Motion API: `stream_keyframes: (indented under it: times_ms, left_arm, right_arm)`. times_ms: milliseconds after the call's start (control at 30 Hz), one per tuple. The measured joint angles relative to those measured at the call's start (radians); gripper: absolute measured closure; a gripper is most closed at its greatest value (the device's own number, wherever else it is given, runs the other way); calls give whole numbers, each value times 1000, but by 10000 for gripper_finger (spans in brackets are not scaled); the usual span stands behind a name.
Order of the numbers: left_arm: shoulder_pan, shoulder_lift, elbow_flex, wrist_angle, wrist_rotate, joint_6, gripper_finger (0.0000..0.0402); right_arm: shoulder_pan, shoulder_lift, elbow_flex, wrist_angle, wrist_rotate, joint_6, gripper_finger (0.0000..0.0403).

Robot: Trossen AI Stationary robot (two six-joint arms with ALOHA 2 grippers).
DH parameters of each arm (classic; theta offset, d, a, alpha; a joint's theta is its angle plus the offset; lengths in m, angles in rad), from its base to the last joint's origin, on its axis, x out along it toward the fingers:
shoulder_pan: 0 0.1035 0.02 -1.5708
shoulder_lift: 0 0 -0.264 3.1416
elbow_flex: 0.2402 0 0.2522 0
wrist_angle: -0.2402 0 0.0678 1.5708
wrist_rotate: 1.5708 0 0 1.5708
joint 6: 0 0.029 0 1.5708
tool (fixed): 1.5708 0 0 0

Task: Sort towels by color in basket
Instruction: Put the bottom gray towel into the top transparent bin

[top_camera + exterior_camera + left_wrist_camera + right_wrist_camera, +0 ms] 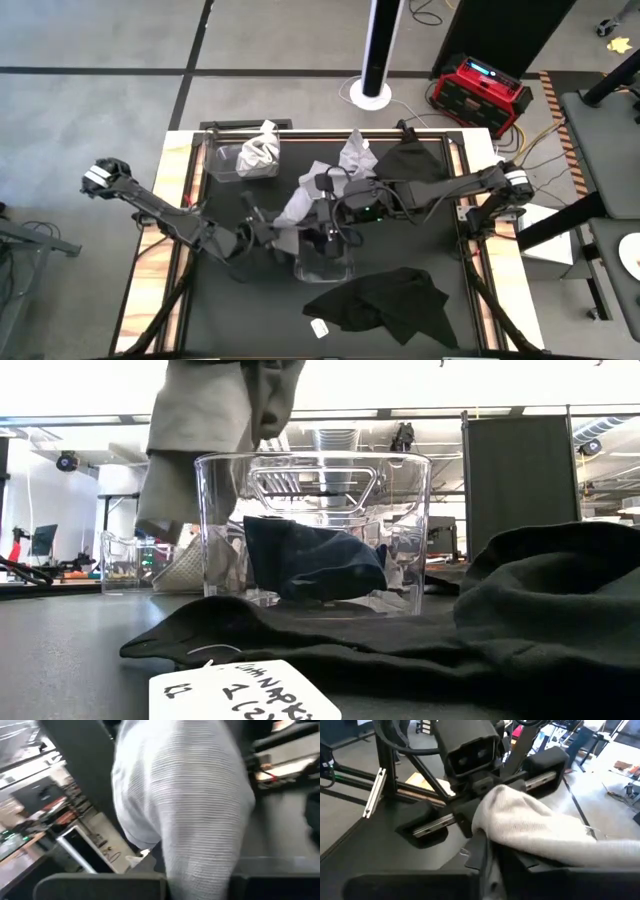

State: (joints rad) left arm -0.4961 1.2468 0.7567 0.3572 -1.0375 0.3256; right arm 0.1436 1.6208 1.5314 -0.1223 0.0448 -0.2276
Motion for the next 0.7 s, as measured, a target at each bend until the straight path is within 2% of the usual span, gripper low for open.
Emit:
stream_keyframes:
  times_ms: [200, 400, 500, 633, 700]
  left_arm:
    - [0, -74, 0, -45, -69, 3, 400]
    - [-5, -118, 0, -107, -73, 40, 400]
    - [-9, -129, 0, -104, -21, 39, 401]
    - [-24, -138, 0, -78, 140, 38, 401]
    - [-37, -149, 0, -77, 211, 82, 401]
  right_arm:
    - [0, -67, 0, -52, 5, 27, 301]
    - [0, -117, -3, -204, 7, 62, 242]
    - [0, -124, -12, -228, 23, 77, 228]
    - [0, -127, -26, -224, 188, 50, 233]
    - [-1, -127, -36, -225, 200, 36, 242]
